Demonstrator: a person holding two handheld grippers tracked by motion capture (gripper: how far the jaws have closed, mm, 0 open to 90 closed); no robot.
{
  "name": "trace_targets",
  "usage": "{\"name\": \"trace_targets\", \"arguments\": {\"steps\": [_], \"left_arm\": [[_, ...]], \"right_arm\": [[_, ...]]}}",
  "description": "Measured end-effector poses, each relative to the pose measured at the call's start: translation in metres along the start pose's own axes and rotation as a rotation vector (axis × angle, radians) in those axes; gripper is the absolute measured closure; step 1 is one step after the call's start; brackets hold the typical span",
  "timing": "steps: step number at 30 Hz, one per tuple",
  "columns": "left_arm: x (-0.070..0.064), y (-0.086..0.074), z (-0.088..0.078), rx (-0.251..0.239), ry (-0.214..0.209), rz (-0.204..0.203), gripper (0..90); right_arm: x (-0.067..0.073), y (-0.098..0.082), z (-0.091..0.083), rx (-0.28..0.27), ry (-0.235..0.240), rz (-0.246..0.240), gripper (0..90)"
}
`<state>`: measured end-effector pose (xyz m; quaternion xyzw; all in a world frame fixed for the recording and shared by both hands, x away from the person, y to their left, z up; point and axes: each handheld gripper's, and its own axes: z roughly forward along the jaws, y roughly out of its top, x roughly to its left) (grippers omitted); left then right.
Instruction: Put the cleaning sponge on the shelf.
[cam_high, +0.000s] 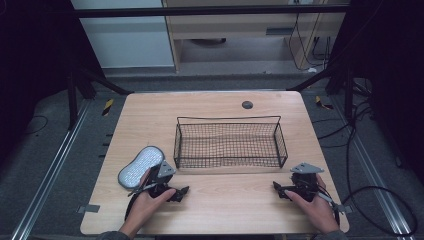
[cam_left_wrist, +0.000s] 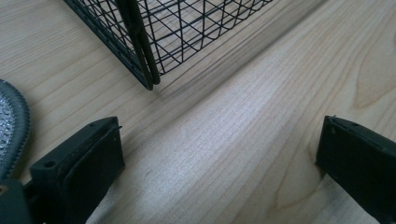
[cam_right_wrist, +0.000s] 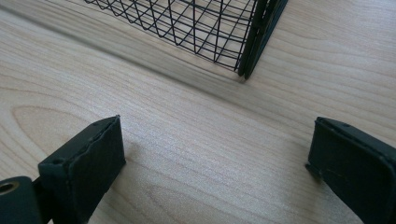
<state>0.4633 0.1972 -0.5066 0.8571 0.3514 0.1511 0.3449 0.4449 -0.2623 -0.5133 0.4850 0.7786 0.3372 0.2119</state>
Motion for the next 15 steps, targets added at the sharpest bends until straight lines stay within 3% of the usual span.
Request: {"name": "trace_targets", "arguments": {"steps": [6, 9, 15], "left_arm": [[-0.003, 0.003, -0.013, -0.053, -0.018, 0.007, 3.4], [0.0, 0.006, -0.025, -0.079, -0.024, -0.03, 3.6], [0.016, 0.024, -0.049, -0.023, 0.049, 0.022, 3.6]], "right_arm": [[0.0, 0.0, 0.0, 0.001, 0.0, -0.001, 3.8], [0.0, 0.0, 0.0, 0.001, -0.001, 0.001, 3.7], [0.0, 0.0, 0.0, 0.002, 0.0, 0.002, 3.4]]}}
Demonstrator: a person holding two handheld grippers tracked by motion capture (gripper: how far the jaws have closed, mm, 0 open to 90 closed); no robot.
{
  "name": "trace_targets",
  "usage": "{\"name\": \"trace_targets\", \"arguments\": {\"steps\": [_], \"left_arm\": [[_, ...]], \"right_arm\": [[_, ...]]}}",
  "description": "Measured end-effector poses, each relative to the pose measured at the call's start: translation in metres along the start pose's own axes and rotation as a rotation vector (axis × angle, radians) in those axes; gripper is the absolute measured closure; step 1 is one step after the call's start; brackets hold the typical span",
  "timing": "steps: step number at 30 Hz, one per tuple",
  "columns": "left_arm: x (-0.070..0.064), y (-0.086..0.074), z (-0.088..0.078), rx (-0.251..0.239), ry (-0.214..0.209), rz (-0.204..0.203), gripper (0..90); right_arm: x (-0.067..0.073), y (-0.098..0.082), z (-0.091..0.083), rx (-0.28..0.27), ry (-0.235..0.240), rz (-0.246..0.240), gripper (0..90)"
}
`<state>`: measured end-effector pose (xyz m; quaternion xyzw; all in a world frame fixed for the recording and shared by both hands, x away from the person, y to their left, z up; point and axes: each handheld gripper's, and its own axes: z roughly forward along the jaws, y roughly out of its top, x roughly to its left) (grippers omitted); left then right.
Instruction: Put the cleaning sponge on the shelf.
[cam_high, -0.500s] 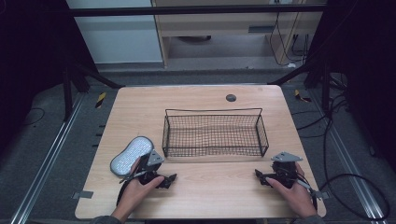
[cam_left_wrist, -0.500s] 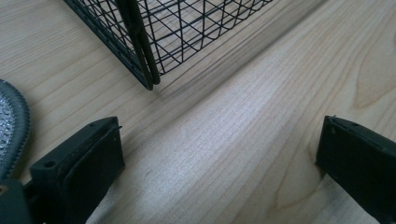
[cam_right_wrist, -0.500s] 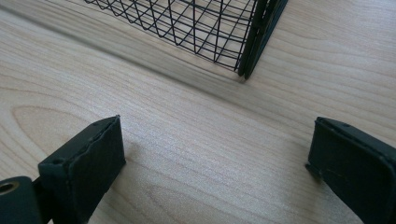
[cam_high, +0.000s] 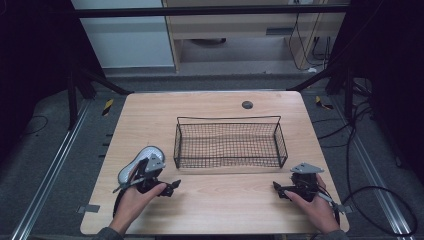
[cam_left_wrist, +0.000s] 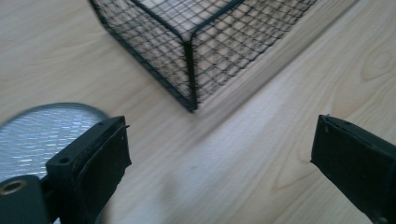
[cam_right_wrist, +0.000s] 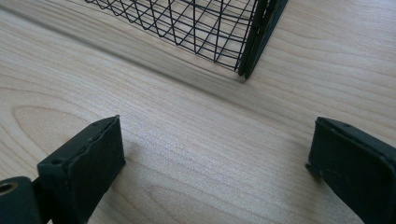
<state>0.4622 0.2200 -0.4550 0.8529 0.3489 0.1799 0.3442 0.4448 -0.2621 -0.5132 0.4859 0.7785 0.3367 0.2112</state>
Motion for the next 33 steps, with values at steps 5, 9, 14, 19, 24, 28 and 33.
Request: {"name": "trace_targets", "arguments": {"steps": [5, 9, 14, 19, 24, 28, 33], "left_arm": [[0.031, 0.01, -0.009, 0.1, 0.042, -0.017, 4.0], [0.056, 0.007, -0.012, 0.18, 0.068, -0.057, 3.6], [0.072, 0.005, -0.016, 0.226, 0.112, -0.067, 3.6], [0.081, 0.006, -0.016, 0.273, 0.128, -0.044, 5.0], [0.085, 0.007, -0.015, 0.316, 0.121, -0.046, 4.4], [0.086, 0.007, -0.017, 0.336, 0.121, -0.049, 3.9], [0.093, 0.006, -0.02, 0.378, 0.124, -0.053, 4.1]], "right_arm": [[-0.001, 0.001, 0.002, 0.007, 0.009, -0.012, 1.0], [-0.002, 0.002, 0.003, 0.009, 0.012, -0.021, 0.4], [0.0, 0.001, 0.002, 0.011, 0.009, -0.008, 0.4], [0.0, 0.001, 0.002, 0.012, 0.006, -0.011, 0.4], [0.0, 0.001, 0.002, 0.009, 0.001, -0.012, 0.4], [0.0, 0.001, 0.002, 0.01, 0.0, -0.002, 0.4], [0.001, 0.001, 0.002, 0.01, 0.0, -0.001, 0.4]]}}
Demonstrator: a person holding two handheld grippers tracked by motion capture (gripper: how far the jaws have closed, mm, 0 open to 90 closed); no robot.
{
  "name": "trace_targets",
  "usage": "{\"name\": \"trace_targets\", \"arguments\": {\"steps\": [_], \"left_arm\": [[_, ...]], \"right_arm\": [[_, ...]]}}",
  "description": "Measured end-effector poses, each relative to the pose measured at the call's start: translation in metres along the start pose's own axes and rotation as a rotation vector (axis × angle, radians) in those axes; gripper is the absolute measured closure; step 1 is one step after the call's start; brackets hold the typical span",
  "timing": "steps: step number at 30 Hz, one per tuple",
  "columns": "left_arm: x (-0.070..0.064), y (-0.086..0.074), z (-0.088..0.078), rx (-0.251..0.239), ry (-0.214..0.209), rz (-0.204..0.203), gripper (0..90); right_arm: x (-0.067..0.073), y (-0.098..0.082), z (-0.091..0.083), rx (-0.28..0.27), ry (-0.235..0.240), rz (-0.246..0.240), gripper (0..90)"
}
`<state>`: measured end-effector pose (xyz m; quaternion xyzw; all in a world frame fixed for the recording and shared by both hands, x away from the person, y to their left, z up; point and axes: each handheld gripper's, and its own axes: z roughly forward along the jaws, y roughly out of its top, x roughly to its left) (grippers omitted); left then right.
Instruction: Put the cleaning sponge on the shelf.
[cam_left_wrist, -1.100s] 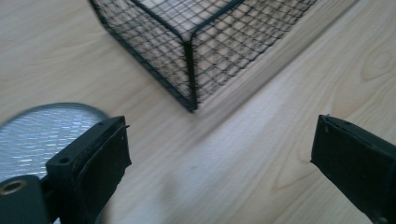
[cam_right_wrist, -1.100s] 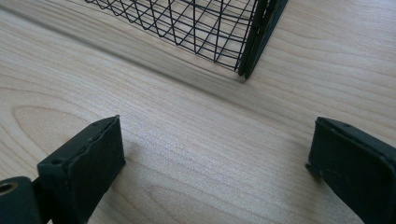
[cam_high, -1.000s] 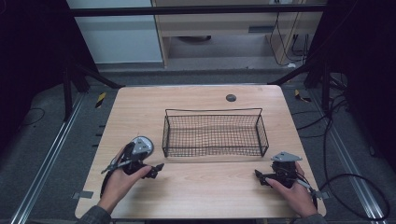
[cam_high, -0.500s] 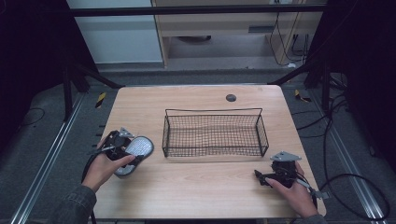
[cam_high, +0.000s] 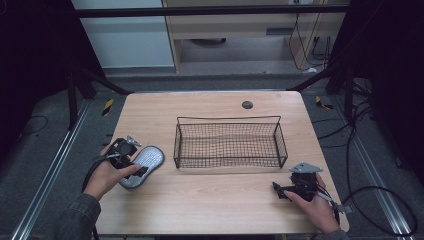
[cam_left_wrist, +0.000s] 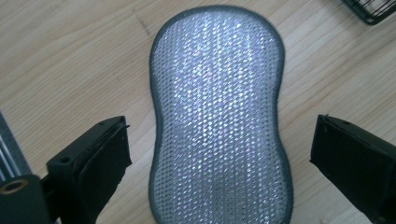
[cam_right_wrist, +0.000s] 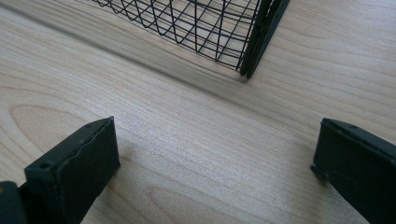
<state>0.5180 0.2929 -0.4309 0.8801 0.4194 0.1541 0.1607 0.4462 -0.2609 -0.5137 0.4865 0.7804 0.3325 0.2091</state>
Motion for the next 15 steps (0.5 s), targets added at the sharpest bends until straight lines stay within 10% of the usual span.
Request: {"name": "trace_targets", "arguments": {"steps": [10, 15], "left_arm": [[0.022, 0.005, 0.007, 0.034, -0.056, -0.062, 4.5], [0.014, 0.011, 0.022, 0.114, -0.052, -0.018, 4.1]], "right_arm": [[-0.001, 0.0, 0.0, 0.0, 0.002, -0.009, 0.4], [0.0, 0.0, 0.0, 0.001, 0.004, -0.004, 0.4]]}}
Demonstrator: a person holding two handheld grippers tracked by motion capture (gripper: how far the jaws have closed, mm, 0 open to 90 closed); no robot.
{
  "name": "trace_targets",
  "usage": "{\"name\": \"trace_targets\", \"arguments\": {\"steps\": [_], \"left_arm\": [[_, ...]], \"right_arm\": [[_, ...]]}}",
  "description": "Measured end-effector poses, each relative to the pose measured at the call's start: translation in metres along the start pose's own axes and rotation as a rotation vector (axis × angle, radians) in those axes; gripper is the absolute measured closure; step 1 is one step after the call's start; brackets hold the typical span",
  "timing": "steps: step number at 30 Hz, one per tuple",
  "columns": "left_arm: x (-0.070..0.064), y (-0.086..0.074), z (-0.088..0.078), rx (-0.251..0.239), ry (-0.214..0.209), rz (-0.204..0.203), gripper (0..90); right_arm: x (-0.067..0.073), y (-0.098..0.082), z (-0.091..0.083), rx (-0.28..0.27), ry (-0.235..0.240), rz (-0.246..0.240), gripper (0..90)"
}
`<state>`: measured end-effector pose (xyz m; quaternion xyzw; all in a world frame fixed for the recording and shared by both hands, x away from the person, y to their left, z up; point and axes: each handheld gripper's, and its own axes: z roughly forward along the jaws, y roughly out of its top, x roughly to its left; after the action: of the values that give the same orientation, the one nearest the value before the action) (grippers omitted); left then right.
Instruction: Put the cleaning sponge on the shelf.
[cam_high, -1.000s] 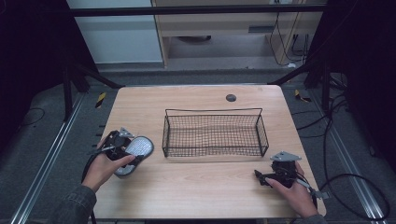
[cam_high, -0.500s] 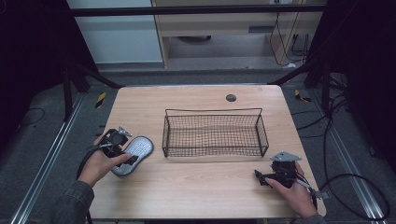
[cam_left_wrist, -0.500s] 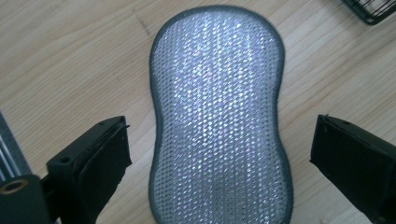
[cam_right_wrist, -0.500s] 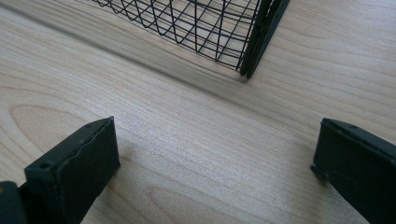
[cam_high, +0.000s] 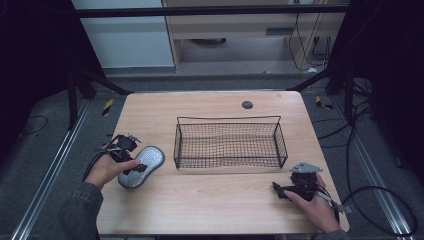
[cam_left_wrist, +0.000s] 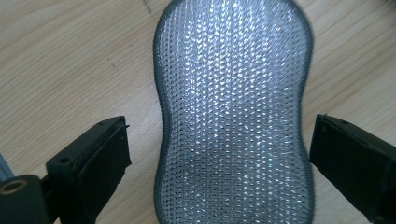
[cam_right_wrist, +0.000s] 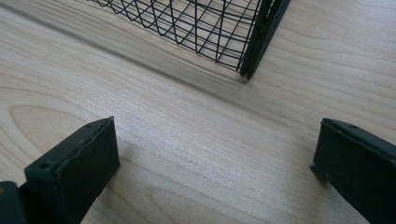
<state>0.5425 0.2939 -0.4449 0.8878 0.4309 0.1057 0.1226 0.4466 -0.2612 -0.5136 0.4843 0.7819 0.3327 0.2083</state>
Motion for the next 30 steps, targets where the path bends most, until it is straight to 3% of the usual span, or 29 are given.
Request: {"name": "trace_targets", "arguments": {"steps": [3, 7, 13, 19, 30], "left_arm": [[-0.004, 0.002, 0.005, 0.008, -0.023, 0.009, 4.4], [-0.008, 0.005, 0.01, 0.019, -0.017, 0.025, 4.5], [-0.001, 0.003, 0.018, 0.029, -0.02, -0.01, 3.8], [0.0, 0.002, 0.021, 0.015, -0.036, -0.012, 3.7], [-0.001, 0.002, 0.036, 0.036, -0.063, -0.008, 2.3]], "right_arm": [[0.0, 0.0, 0.0, -0.001, -0.003, 0.002, 0.4], [0.0, 0.0, 0.0, -0.001, -0.002, 0.002, 0.4], [0.0, 0.0, 0.0, -0.001, -0.001, 0.001, 0.4], [0.0, 0.0, 0.0, -0.001, 0.0, 0.001, 0.4], [0.0, 0.0, 0.0, -0.002, 0.003, -0.006, 0.4]]}}
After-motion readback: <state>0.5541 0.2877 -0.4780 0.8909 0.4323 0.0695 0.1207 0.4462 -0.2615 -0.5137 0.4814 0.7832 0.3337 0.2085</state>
